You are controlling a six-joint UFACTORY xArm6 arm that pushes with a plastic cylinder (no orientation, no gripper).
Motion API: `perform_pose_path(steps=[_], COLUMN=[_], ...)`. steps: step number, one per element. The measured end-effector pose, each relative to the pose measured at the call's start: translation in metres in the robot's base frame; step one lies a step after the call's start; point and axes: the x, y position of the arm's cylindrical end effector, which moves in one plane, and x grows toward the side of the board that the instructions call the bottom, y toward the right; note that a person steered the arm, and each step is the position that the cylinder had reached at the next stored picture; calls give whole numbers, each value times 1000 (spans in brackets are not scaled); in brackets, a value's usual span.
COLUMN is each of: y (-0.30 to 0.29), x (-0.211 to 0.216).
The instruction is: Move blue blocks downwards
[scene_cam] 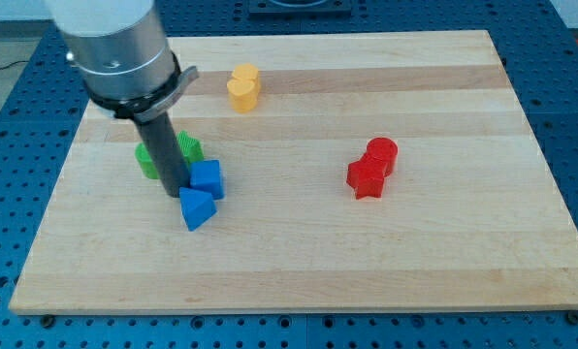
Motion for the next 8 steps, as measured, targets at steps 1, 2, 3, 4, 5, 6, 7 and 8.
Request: perform_pose_path(steps=[1, 2, 3, 4, 5, 6, 7, 8], y=[23, 26, 28, 55, 84, 89, 92, 134], x=[-9, -16, -35, -43, -19, -11, -26, -17])
